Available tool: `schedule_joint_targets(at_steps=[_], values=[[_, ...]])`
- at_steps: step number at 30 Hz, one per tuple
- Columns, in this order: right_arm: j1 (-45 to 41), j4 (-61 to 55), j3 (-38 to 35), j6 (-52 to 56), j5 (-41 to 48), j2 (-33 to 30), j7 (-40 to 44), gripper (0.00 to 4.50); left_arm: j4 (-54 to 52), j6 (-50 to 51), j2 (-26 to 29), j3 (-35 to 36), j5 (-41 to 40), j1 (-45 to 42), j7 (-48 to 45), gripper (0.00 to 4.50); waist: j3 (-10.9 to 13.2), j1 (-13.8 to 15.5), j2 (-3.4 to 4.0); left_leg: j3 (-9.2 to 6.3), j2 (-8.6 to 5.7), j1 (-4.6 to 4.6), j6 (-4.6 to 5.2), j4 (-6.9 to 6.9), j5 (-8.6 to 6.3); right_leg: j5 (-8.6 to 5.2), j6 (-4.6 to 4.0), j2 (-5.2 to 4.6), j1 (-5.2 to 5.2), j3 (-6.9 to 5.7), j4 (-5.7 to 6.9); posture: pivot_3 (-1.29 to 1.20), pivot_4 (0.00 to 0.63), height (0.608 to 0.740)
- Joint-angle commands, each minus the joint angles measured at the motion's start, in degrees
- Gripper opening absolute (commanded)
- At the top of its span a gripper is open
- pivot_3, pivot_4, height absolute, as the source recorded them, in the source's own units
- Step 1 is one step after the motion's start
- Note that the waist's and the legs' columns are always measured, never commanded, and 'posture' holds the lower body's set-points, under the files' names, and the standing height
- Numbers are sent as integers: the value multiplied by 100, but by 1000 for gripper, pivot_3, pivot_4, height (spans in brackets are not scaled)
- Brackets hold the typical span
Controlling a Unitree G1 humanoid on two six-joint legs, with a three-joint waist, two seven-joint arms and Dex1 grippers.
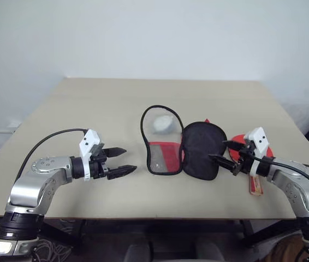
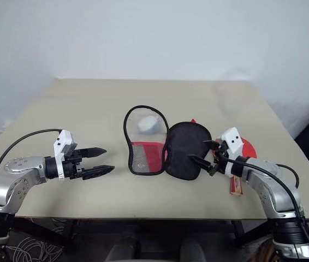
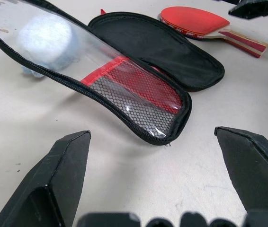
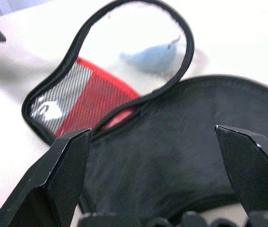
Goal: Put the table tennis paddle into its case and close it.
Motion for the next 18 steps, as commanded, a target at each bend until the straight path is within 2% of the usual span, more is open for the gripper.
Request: schedule_joint_targets(at_steps=[1, 9, 18], values=[[-187, -4, -100, -102, -42, 49, -81, 4500, 25, -118, 26, 113, 37, -231, -40, 4468, 0, 0, 0, 0, 0, 0, 0, 0, 0, 0, 0, 0, 0, 0, 0, 0, 0, 740], [64, -159, -474, 37, -16, 132, -589, 4500, 61, -26, -268, -189, 46, -566, -179, 4468, 0, 3, -1, 0, -1, 0, 0, 0, 0, 0, 0, 0, 6, -1, 0, 0, 0, 740], [449, 172, -838, 441, -527, -211, -1323, 4500, 486, -277, -560, -718, 330, -1004, -543, 4468, -3, 25, -5, -2, -4, 1, 2, 8, 1, 0, 0, 0, 13, 1, -2, 0, 0, 740]])
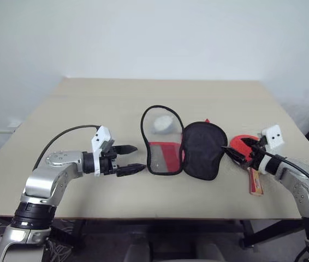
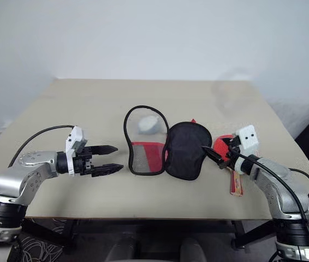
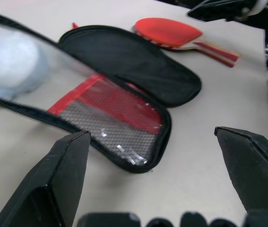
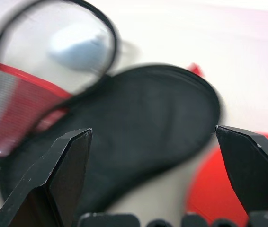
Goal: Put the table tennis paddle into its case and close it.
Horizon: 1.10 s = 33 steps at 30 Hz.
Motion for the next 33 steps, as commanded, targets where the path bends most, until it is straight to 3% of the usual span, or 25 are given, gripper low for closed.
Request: schedule_joint_targets(at_steps=[1, 22, 33], values=[[15, 130, -332, 275, -168, -95, -391, 4500, 89, -151, -46, -173, 143, -292, -157, 4468, -1, -19, -5, -1, 0, 0, 0, 1, 0, 0, 0, 0, 2, 0, 0, 0, 0, 740], [1007, -1258, -853, 2190, 113, -110, -815, 4500, 734, -554, -465, -651, 606, -719, -668, 4468, 0, -21, -3, -1, -4, 1, 7, 8, -4, -1, 1, 3, 15, 14, 3, 0, 0, 740], [618, -725, -652, 2411, -28, 452, -1282, 4500, 929, -592, -646, -742, 751, -887, -735, 4468, 0, -29, -3, -1, -4, 1, 8, 9, -5, -1, 1, 3, 14, 15, 1, 0, 0, 740]])
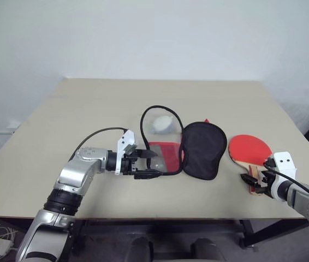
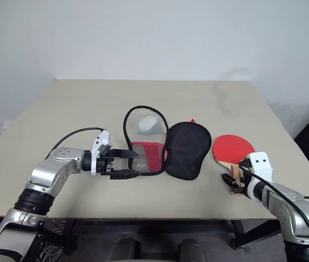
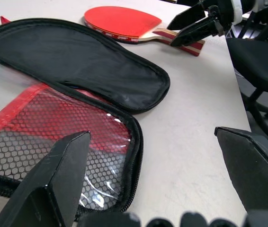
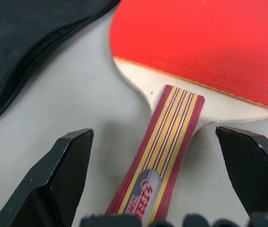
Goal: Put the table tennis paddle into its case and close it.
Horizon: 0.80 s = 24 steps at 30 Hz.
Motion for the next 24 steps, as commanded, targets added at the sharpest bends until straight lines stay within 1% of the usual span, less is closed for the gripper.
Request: schedule_joint_targets(at_steps=[1, 2, 5, 11, 13, 14, 18, 20, 24], values=[[-283, 95, 24, 40, -51, 120, -163, 4500, -50, -106, -30, 51, 26, -177, -21, 4468, 0, -2, 1, 0, 0, 0, 0, 0, 0, 0, 0, 0, 0, 0, 0, 0, 0, 740], [-302, 113, 47, 58, -58, 129, -165, 4500, -63, -92, -28, 58, 26, -175, -23, 4468, 0, -2, 1, 0, 0, -1, 0, -1, 0, 0, 0, 0, 1, 1, 1, 0, 0, 740], [-325, 268, 104, -42, -139, 93, -139, 3947, -109, -53, -28, 83, 42, -159, -17, 4500, -1, -2, -1, 0, 0, -1, 1, 0, 0, 0, 0, 0, 3, 0, 1, 0, 0, 740], [-477, 275, -113, 126, -6, 94, -75, 1898, -216, 36, 15, 115, 33, -97, 24, 4500, -1, -9, -1, 0, 1, 0, 1, -1, 0, 0, 0, 1, 2, 2, 2, 0, 0, 740], [-548, 249, -160, 250, 21, 66, -87, 1318, -233, 52, 25, 123, 32, -88, 31, 4500, -1, -7, -1, 0, 0, 0, 1, 0, 0, 0, 0, 1, 2, 2, 2, 0, 0, 740], [-581, 241, -176, 308, 31, 52, -96, 1119, -238, 59, 28, 128, 31, -86, 34, 4500, 0, -7, -1, 0, 0, 0, 1, -1, 0, 0, 0, 1, 2, 2, 2, 0, 0, 740], [-1105, 315, -675, 999, 196, 203, -403, 1107, -311, 143, 44, 153, 1, -66, 76, 4500, 1, -7, 2, 2, 0, -1, 1, -1, 0, 0, 0, 1, 0, 5, 3, 0, 0, 740], [-1401, 423, -847, 1372, 64, 300, -736, 1107, -344, 168, 59, 157, -5, -43, 80, 4500, 1, -4, 4, 2, 0, -2, 2, -1, 1, 0, 0, 1, 0, 5, 4, 0, 0, 740], [-2211, 474, -1409, 2211, -186, 774, -1452, 1107, -426, 260, 59, 184, -44, -17, 113, 4500, 2, 0, 5, 2, 0, -2, 2, -4, 1, 1, 0, 1, -3, 5, 4, 0, 0, 740]])
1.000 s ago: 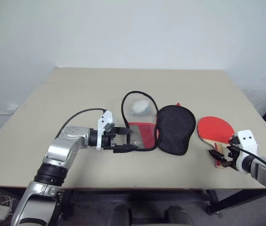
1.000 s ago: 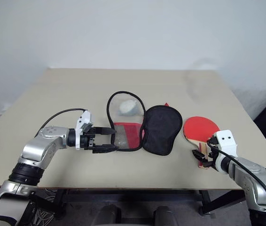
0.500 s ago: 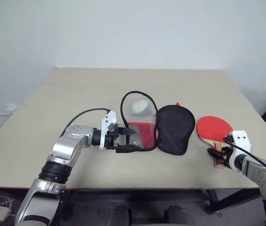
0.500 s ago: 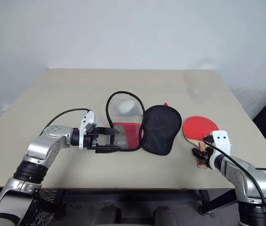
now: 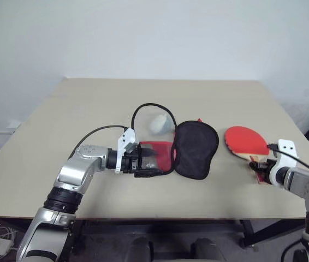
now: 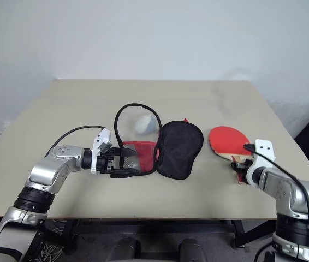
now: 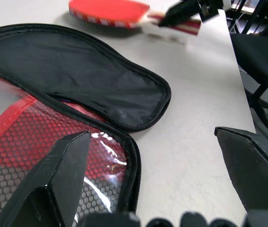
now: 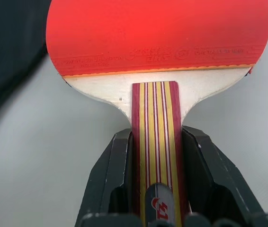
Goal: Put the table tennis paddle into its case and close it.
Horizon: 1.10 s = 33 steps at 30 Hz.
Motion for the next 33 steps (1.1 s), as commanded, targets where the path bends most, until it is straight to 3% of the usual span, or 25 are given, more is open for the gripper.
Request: schedule_joint_targets(at_steps=[1, 5, 12, 22, 33], values=[[-728, -274, -615, 650, -171, 399, -604, 1107, -270, 63, 37, 161, -132, -42, 37, 4500, 1, 2, 2, -1, 0, 0, 0, -1, 0, 0, 0, 0, 0, -1, 0, 0, 0, 740], [-1584, -617, -978, 1414, -277, 1345, -997, 1107, -342, 193, 23, 199, -209, -86, 38, 4500, 4, -19, 16, 1, 1, -1, 1, -7, 1, 1, 0, 4, -10, 3, 8, 0, 0, 740], [-2147, -894, -735, 1484, -670, 2769, -1837, 1107, -288, 186, 77, 213, -201, -135, 47, 4500, 5, 10, 23, 1, 0, -11, 27, -17, 17, 1, 1, 7, -24, 9, 15, 0, 0, 740], [-2551, -446, -574, 1474, -1105, 3921, -2306, 1107, -269, 176, 123, 219, -178, -87, 102, 4500, 8, -5, 29, 3, 1, -13, 27, -23, 17, 2, -1, 5, -38, 8, 16, 0, 0, 740], [-2742, -165, -369, 915, -997, 4369, -2426, 1107, -385, 274, 165, 214, -198, -23, 164, 4500, 7, -15, 30, 4, 2, -11, 5, -24, 4, 4, -4, 6, -47, 9, 16, 0, 0, 740]])
